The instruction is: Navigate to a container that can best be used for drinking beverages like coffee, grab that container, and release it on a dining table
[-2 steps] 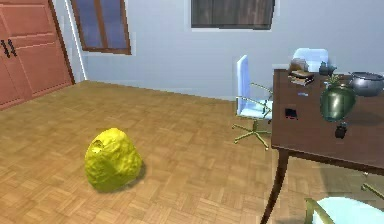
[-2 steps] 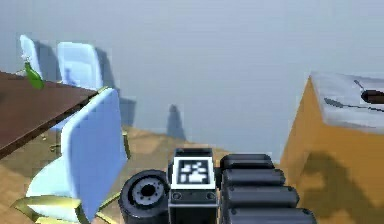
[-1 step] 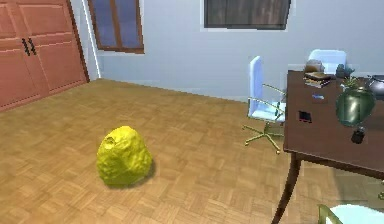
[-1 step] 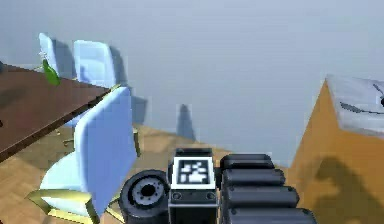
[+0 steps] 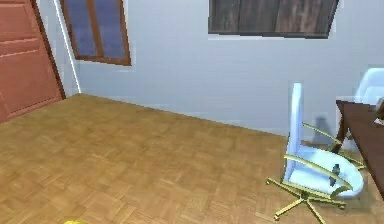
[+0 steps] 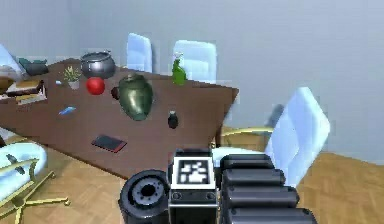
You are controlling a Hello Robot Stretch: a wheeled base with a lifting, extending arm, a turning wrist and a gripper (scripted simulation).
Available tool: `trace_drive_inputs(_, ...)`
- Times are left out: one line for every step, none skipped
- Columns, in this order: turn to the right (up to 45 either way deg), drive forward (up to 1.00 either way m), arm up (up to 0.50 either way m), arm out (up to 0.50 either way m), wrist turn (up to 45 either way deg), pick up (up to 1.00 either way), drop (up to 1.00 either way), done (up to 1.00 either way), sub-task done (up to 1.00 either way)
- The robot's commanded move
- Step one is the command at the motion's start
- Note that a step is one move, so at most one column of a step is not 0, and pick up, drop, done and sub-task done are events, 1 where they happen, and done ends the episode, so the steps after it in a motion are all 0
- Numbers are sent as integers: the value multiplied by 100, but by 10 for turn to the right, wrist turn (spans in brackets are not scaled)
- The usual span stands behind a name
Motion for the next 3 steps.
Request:
trace_drive_inputs(210,0,0,0,0,0,0,0,0)
trace_drive_inputs(0,75,0,0,0,0,0,0,0)
trace_drive_inputs(450,0,0,0,0,0,0,0,0)
